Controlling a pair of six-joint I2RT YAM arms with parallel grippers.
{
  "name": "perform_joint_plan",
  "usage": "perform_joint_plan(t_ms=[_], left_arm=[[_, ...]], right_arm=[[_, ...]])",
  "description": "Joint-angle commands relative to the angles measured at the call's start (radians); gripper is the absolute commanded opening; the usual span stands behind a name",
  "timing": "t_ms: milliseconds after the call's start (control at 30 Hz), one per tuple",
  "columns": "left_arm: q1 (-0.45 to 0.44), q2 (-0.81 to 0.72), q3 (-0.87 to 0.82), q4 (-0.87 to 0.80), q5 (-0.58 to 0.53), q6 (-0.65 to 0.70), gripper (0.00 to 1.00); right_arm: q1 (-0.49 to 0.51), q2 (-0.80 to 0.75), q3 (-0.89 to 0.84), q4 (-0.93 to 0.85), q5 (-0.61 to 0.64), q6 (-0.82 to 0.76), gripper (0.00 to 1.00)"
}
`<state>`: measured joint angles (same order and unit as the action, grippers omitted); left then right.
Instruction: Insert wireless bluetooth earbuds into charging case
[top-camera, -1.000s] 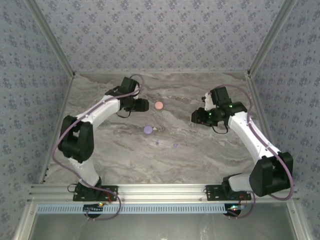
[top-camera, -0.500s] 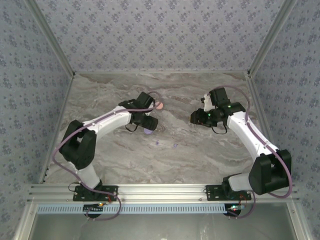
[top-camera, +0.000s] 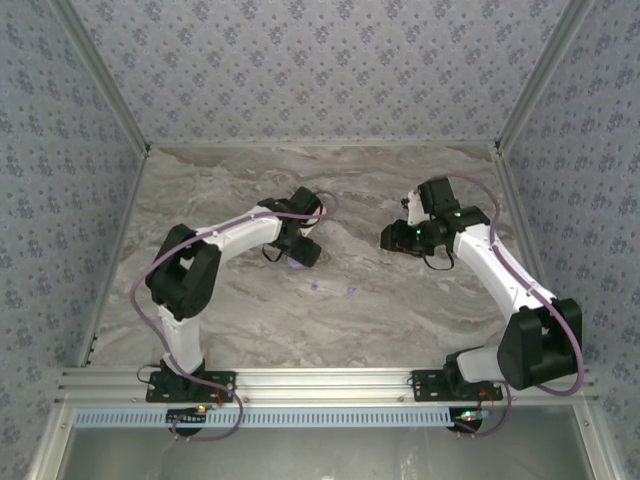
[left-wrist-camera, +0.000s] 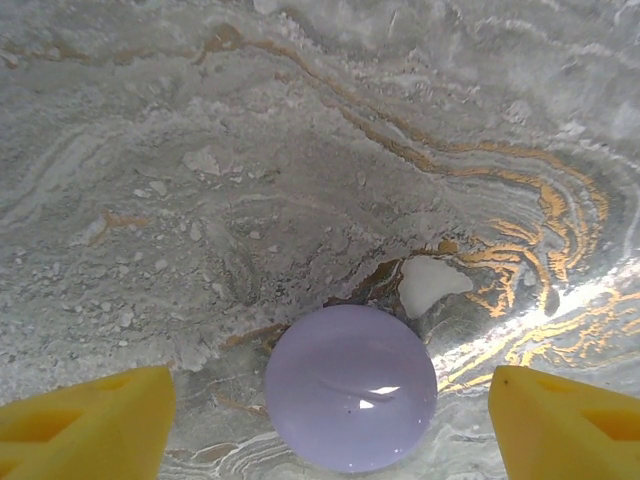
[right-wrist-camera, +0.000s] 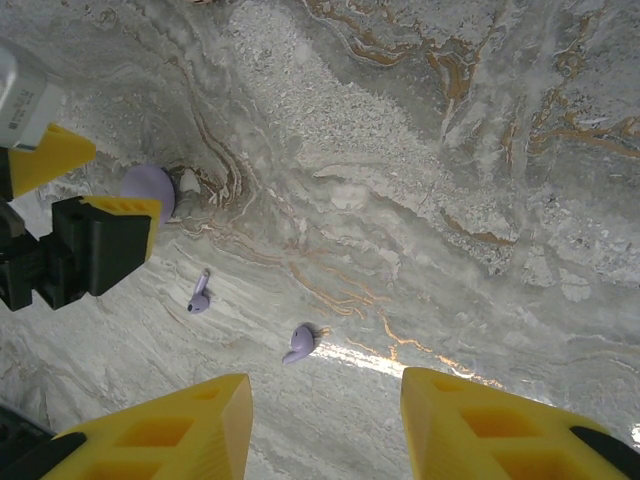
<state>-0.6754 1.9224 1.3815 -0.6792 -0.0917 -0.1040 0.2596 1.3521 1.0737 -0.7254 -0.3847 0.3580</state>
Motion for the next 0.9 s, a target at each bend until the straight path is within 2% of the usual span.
perform_joint_plan(t_ms=[0,167,367,700,867], left_arm=[[-0.005,0.04,0.032,-0.055,-0.013,0.02,0.81],[-0.004,0.081,0.052,-0.066,0.003,0.02,0.79],[-0.004,0.114,0.071,-0.081,0.024,0.016,0.72],[-0.005,0.116,0.091,-0.129,0.043,-0.035,0.51],[-0.007,0.1,0.116,-0.127,0.086,-0.115,0.47]], right_arm=[[-0.003,-0.001,-0.005,-0.007,0.013,-0.017,0.46],[-0.003,0.007,-0.002,-0.008,0.018,-0.017,0.46],[-0.003,0.016,-0.002,-0.008,0.02,-0.017,0.46],[-0.002,0.028,-0.005,-0.008,0.022,-0.019,0.46],[-0.002,0.029,-0.006,-0.006,0.02,-0.021,0.46]])
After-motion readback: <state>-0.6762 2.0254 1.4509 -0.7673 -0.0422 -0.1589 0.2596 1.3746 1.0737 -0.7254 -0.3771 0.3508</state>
